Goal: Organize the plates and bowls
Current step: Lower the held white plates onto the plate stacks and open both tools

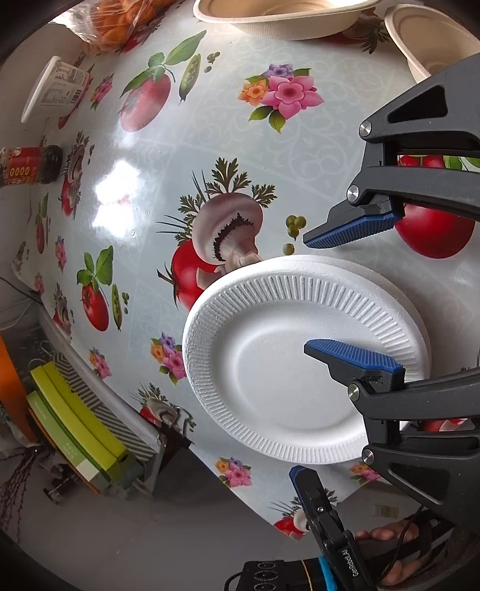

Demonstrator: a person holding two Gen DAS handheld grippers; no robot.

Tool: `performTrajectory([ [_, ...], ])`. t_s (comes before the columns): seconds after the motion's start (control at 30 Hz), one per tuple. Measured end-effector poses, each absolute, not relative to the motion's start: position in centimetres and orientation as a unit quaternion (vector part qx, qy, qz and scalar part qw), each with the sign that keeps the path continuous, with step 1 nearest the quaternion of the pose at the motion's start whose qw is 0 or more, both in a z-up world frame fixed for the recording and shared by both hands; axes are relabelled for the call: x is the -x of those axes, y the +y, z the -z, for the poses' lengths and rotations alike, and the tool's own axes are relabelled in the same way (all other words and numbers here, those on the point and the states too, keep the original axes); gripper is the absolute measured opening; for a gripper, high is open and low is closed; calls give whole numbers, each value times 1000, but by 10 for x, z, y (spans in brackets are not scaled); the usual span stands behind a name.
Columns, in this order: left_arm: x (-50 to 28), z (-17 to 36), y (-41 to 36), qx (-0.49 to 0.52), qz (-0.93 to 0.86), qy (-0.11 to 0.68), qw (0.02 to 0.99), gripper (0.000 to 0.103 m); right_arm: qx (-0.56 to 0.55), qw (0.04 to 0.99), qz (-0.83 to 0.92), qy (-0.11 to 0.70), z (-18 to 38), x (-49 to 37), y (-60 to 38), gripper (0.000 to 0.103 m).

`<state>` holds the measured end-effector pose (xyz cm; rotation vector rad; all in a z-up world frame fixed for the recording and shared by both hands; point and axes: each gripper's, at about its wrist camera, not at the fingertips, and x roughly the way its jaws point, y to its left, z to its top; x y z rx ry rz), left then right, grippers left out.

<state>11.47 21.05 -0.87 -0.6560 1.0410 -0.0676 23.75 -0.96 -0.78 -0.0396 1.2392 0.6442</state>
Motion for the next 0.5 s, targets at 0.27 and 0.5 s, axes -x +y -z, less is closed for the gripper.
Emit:
performTrajectory([
  [0.27,-109,14,227,316,15,488,814,45,1,757,-298,581,11,-231,8,51],
  [0.5,-103,13,242,315,2,486,815,45,-3,751,-309,583,14,-227,26,51],
])
